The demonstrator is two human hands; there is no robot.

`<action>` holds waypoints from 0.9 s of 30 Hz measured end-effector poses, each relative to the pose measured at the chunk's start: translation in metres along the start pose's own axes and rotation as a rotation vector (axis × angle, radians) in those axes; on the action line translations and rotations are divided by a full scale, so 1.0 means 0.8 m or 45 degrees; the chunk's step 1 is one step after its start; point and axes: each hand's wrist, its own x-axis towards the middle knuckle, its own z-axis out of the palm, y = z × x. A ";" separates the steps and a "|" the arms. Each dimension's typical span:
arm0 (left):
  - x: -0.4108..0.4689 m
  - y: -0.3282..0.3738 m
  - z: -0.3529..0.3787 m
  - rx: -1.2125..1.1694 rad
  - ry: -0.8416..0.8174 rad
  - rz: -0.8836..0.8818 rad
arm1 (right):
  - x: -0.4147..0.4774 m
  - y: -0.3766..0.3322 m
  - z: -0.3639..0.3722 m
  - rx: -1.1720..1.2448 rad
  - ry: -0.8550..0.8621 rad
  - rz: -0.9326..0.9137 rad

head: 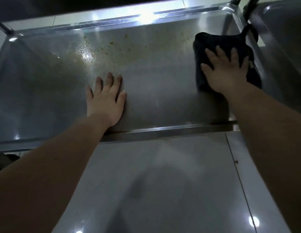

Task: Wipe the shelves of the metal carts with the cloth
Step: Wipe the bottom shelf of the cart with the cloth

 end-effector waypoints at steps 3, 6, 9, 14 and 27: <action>0.000 0.001 0.000 0.011 -0.002 -0.004 | 0.000 -0.069 0.005 0.033 -0.003 0.042; 0.000 -0.001 0.001 0.024 -0.017 -0.011 | -0.049 -0.181 0.028 0.020 0.012 -0.478; -0.001 -0.003 0.002 0.013 -0.013 -0.022 | -0.090 -0.227 0.041 0.046 -0.014 -0.753; 0.001 0.002 -0.001 0.017 -0.016 -0.002 | -0.017 -0.101 0.016 -0.003 0.074 -0.459; -0.005 -0.001 0.001 0.018 0.008 -0.004 | -0.168 -0.174 0.048 -0.030 -0.029 -0.498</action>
